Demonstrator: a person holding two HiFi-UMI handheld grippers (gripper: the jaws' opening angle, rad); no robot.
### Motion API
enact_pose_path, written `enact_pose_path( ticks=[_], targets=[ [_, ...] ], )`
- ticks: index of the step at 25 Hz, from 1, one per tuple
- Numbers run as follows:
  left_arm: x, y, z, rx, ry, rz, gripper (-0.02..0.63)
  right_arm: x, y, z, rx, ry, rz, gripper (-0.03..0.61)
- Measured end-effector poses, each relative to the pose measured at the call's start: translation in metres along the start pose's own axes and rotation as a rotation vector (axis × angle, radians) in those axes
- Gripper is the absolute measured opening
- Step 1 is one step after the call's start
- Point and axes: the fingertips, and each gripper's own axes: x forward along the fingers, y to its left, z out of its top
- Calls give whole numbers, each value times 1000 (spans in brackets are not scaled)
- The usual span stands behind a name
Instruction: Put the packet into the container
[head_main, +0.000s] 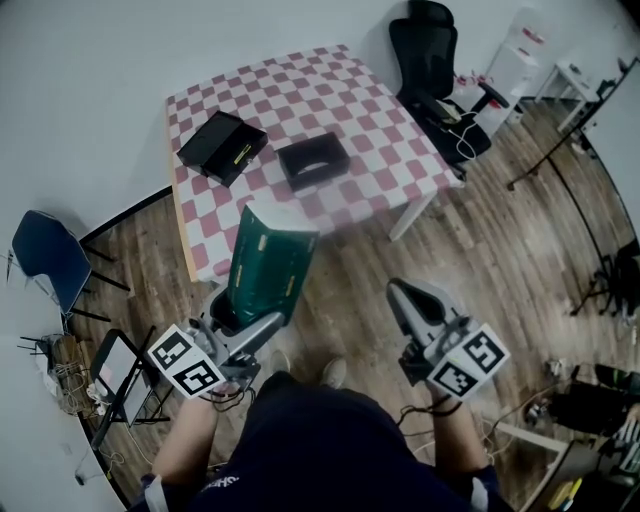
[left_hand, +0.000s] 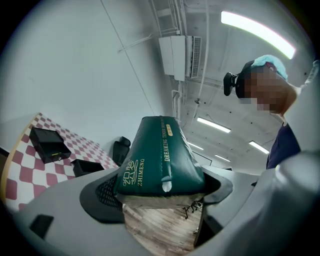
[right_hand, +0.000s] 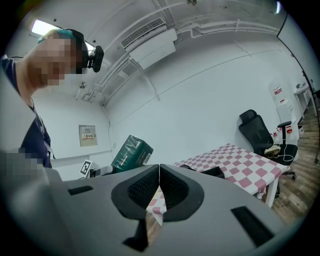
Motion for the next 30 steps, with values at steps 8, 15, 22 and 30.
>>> enact_pose_path(
  ticks=[8, 15, 22, 30],
  targets=[
    [12, -10, 3, 17, -34, 52, 457, -33, -24, 4, 13, -15, 0, 18],
    [35, 7, 7, 28, -43, 63, 457, -31, -49, 7, 8, -12, -10, 18],
    [70, 47, 14, 12, -41, 71, 457, 0, -88, 15, 6, 14, -14, 18],
    [120, 123, 33, -12, -9, 78, 457, 74, -139, 24, 19, 51, -1, 18]
  ],
)
